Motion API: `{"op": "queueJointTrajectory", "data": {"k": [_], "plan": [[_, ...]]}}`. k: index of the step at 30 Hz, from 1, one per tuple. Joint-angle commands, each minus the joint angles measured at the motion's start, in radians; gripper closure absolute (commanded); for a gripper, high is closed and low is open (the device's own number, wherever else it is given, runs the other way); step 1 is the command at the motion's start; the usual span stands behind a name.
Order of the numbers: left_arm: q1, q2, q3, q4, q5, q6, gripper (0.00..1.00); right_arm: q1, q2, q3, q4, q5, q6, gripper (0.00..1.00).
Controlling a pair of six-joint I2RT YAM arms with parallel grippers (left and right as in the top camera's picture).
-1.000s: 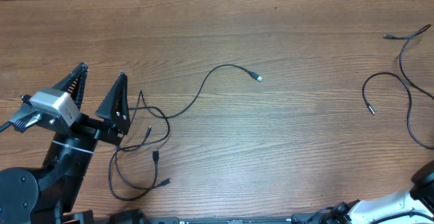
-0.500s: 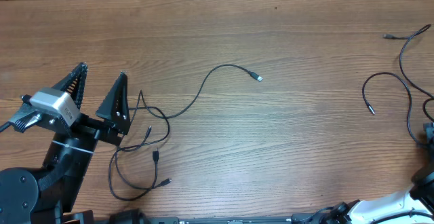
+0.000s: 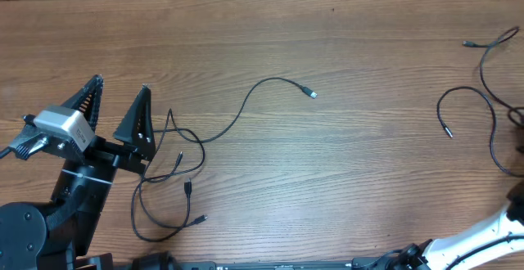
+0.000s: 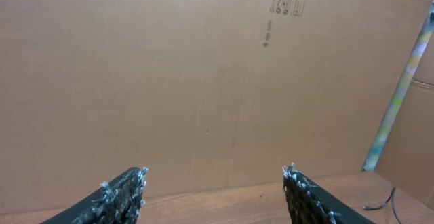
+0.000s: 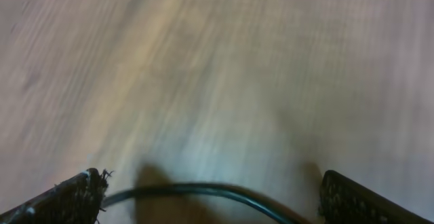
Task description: Untangle cables
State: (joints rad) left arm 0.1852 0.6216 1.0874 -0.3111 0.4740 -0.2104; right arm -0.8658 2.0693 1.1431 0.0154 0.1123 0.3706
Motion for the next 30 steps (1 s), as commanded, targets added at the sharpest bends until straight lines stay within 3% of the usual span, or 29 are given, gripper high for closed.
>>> {"op": "queueJointTrajectory", "data": {"k": [1,9,12,19,27,30], "plan": [[0.006,-0.006,0.021,0.001,-0.01,0.005,0.33,0.156,0.159,-0.053,-0.074,-0.264,0.044,0.0],[0.006,-0.006,0.021,-0.01,-0.01,0.005,0.33,0.472,0.159,0.089,-0.092,-0.212,0.138,0.0],[0.006,-0.006,0.021,-0.015,-0.01,0.005,0.33,0.526,0.16,0.153,-0.146,-0.141,0.153,0.0],[0.006,-0.006,0.021,-0.035,-0.01,0.005,0.32,0.498,0.142,0.346,-0.4,-0.106,0.145,0.0],[0.006,-0.006,0.021,-0.04,-0.01,0.005,0.32,0.471,-0.002,0.668,-0.715,0.065,-0.066,0.0],[0.006,-0.006,0.021,-0.053,-0.01,0.005,0.32,0.471,-0.061,0.757,-0.858,0.122,-0.073,0.0]]}}
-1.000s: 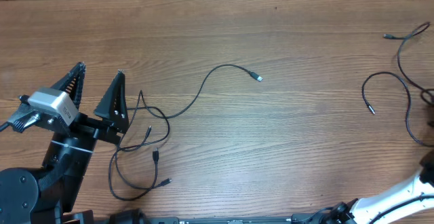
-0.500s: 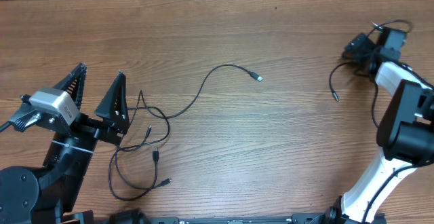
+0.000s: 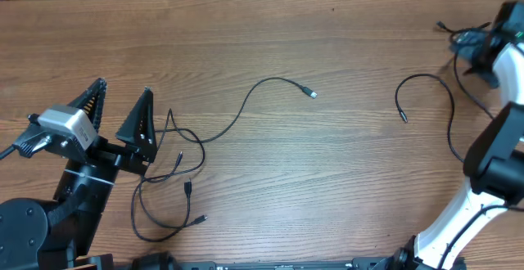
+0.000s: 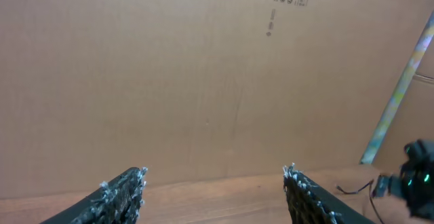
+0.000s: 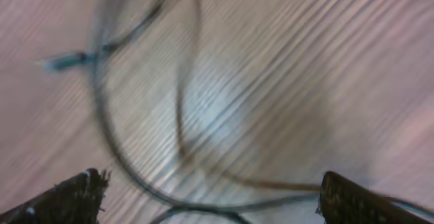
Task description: Untangle cables
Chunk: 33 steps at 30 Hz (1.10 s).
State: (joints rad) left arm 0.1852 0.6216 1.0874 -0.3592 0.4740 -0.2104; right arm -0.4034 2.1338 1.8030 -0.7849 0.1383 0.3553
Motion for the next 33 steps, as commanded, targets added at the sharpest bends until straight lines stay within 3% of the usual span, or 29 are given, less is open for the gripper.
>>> {"op": "queueJointTrajectory", "data": {"k": [1,8,13,25,33], "plan": [[0.006,-0.006,0.021,-0.011,-0.01,0.005,0.33,0.007,-0.146,0.117,-0.109,0.098,-0.058,0.0],[0.006,-0.006,0.021,-0.009,-0.01,0.013,0.32,-0.011,-0.212,0.111,-0.415,0.113,-0.011,0.0],[0.006,-0.006,0.021,-0.004,-0.009,0.012,0.32,-0.011,-0.241,-0.032,-0.436,0.247,0.02,0.0],[0.006,-0.006,0.021,0.001,-0.01,0.012,0.3,-0.04,-0.549,-0.812,0.084,0.138,0.04,0.0],[0.006,-0.006,0.021,0.0,-0.009,0.011,0.29,-0.118,-0.558,-0.88,0.135,0.1,0.14,0.0]]}}
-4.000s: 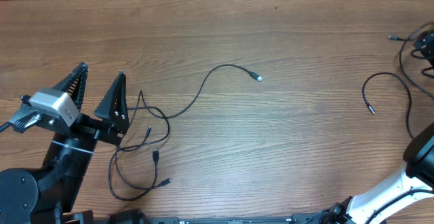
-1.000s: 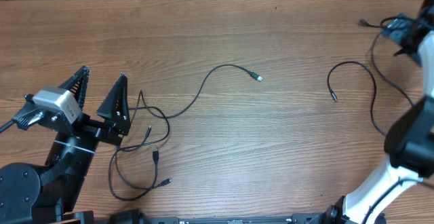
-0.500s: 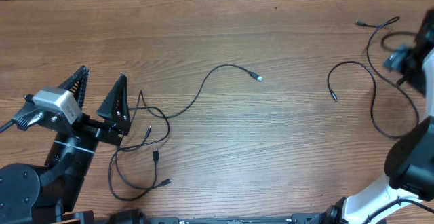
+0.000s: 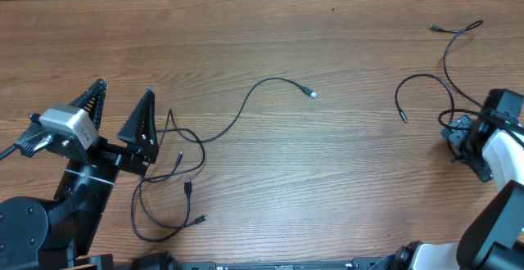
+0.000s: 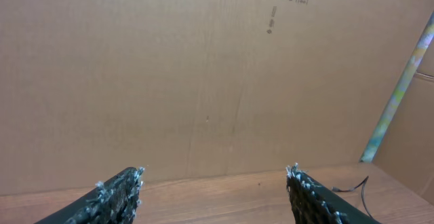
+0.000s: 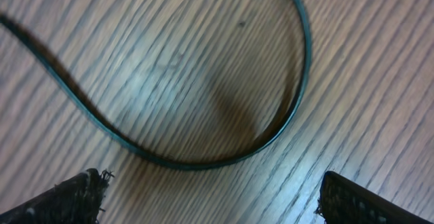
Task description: Untangle cables
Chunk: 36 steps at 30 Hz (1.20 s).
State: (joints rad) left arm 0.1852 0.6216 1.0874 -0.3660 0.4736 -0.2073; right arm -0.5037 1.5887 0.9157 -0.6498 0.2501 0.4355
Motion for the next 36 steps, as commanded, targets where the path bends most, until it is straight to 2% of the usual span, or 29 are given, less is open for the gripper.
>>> {"op": "queueJointTrajectory", "data": {"k": [1,4,9,15,21,32,33,34,35,36], "plan": [[0.006,-0.006,0.021,0.006,-0.009,0.008,0.29,-0.031,-0.014,0.007,-0.013,-0.013,0.095,0.0],[0.006,-0.006,0.021,0.004,-0.009,0.008,0.29,-0.077,-0.014,0.002,-0.027,-0.056,0.138,0.0],[0.006,-0.006,0.021,0.003,-0.009,0.008,0.28,-0.122,-0.014,-0.027,0.003,-0.164,0.106,0.0],[0.006,-0.006,0.021,-0.009,-0.009,0.009,0.28,-0.126,-0.014,-0.031,-0.001,-0.139,0.029,0.0],[0.006,-0.006,0.021,-0.023,-0.01,0.009,0.26,-0.126,-0.014,-0.069,-0.003,-0.135,0.027,0.0],[0.006,-0.006,0.021,-0.03,-0.01,0.01,0.25,-0.126,-0.009,-0.201,0.151,-0.137,-0.043,0.0],[0.006,-0.006,0.021,-0.032,-0.01,0.01,0.24,-0.126,-0.008,-0.203,0.164,-0.139,-0.048,0.03],[0.006,-0.006,0.021,-0.035,-0.01,0.01,0.24,-0.126,-0.008,-0.203,0.168,-0.139,-0.048,0.12],[0.006,-0.006,0.021,-0.039,-0.01,0.01,0.24,-0.126,-0.008,-0.203,0.17,-0.139,-0.048,0.22],[0.006,-0.006,0.021,-0.048,-0.01,0.021,0.24,-0.126,-0.008,-0.203,0.173,-0.139,-0.048,0.39]]}}
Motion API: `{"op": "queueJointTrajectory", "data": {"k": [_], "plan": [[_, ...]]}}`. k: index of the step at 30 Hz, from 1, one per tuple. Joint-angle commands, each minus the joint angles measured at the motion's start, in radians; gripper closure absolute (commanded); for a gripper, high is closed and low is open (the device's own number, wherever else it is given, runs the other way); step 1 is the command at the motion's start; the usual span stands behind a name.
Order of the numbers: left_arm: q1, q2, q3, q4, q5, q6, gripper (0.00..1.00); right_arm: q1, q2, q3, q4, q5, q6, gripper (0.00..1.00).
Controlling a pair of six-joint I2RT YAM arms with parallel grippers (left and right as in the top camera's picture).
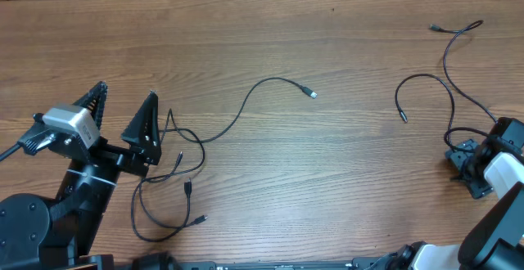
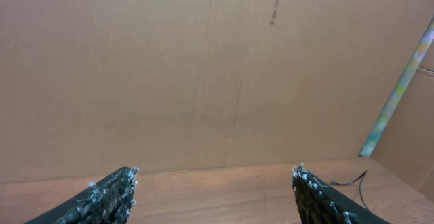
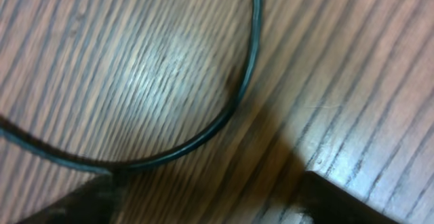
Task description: Untangle cables
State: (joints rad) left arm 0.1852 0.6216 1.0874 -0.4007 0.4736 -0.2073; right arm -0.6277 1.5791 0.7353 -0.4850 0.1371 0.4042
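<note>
Several thin black cables lie tangled (image 1: 170, 168) at the left front of the wooden table (image 1: 327, 180); one strand runs out to a plug (image 1: 312, 95) near the middle. My left gripper (image 1: 124, 90) is just left of the tangle, open and empty, and its view faces a cardboard wall with only its fingers (image 2: 115, 190) showing. A separate black cable (image 1: 446, 65) snakes down the right side. My right gripper (image 1: 465, 157) is at that cable's near end, open and low over the wood. The cable (image 3: 252, 54) curves past the gripper's left finger (image 3: 88, 200).
A cardboard wall (image 2: 217, 68) stands behind the table's far edge. The right cable's far plug (image 1: 435, 27) lies near the far right corner and another end (image 1: 402, 118) at mid right. The right arm's white link (image 1: 499, 172) reaches in from the right front edge.
My right gripper has shifted a little toward the table's front right and sits lower over the wood, with the cable's bend now at its left finger. The left gripper has barely moved.
First the right cable lay bunched at the right edge with the right arm mostly out of the overhead view. Then my right gripper was at the far right corner by the cable's plug. Later it stood at mid right, with the cable stretched from that corner down the right side, as now.
</note>
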Motion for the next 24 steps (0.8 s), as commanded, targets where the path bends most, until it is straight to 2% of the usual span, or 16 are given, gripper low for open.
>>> {"op": "queueJointTrajectory", "data": {"k": [1,2,4,7,12,16,24], "plan": [[0.006,-0.006,0.021,-0.02,-0.01,0.031,0.24,-0.002,0.002,-0.023,0.01,-0.026,-0.017,0.54],[0.006,-0.006,0.021,-0.024,-0.01,0.039,0.25,-0.002,0.002,-0.023,0.01,-0.026,-0.016,0.66],[0.006,-0.006,0.021,-0.036,-0.01,0.051,0.25,-0.002,0.002,-0.023,0.008,-0.026,-0.016,0.83],[0.006,-0.006,0.021,-0.044,-0.01,0.051,0.25,-0.002,0.002,-0.023,0.007,-0.026,-0.016,0.95],[0.006,-0.006,0.021,-0.044,-0.01,0.051,0.25,-0.002,0.004,-0.031,0.057,-0.032,-0.017,0.96],[0.006,-0.006,0.021,-0.043,-0.011,0.054,0.24,-0.002,0.039,-0.05,0.17,-0.066,-0.021,0.96],[0.006,-0.006,0.021,-0.043,-0.014,0.055,0.25,-0.002,0.293,-0.048,0.428,-0.114,-0.074,0.96]]}}
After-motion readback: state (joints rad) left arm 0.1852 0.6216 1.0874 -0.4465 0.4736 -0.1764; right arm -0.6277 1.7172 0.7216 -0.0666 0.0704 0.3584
